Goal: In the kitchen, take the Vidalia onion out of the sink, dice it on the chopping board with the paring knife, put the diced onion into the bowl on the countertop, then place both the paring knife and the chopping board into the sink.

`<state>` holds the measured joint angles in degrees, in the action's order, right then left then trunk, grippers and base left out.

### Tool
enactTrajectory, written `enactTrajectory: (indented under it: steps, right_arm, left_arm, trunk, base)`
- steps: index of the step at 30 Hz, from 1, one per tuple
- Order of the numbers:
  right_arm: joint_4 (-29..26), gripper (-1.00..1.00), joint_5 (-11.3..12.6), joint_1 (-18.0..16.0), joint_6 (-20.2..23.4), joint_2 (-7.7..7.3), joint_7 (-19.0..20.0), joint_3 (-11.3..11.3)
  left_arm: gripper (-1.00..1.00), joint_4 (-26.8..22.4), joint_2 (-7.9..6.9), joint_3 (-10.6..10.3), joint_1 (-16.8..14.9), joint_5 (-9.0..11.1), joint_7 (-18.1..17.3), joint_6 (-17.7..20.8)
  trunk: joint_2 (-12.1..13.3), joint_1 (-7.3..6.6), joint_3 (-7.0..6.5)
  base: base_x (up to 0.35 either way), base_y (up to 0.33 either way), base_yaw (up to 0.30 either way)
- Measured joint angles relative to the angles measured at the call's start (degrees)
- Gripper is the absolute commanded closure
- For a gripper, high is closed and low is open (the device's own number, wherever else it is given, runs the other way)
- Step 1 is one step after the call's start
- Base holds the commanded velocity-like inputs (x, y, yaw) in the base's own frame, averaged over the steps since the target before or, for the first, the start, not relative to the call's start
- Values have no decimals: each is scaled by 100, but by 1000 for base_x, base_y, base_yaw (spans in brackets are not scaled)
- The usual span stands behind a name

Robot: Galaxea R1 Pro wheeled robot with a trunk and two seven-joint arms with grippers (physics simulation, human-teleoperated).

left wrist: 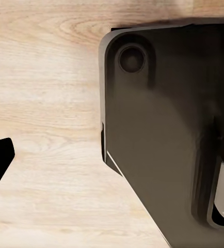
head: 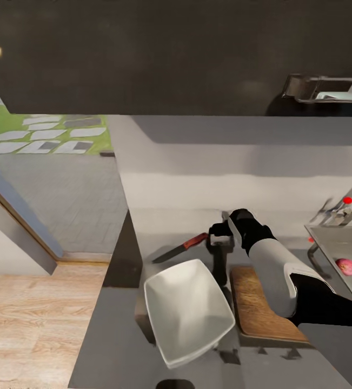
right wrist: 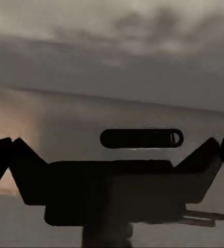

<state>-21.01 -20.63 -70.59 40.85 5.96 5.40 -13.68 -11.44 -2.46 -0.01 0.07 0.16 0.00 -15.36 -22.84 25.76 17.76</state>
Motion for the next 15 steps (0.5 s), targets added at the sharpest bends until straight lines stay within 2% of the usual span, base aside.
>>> enactTrajectory:
  steps: [6,15]
  right_arm:
    - [-8,-100,-77,0,9,-2,5,12]
    - [-11,-100,-196,1,17,-4,13,30]
  left_arm:
    - [-100,-1,-3,11,1,3,0,3]
    - [-100,-2,-5,19,2,8,0,8]
  trunk:
    - [-2,-3,0]
    - [-3,-6,0]
  base:
    - [-36,-6,0]
    - [210,155,0]
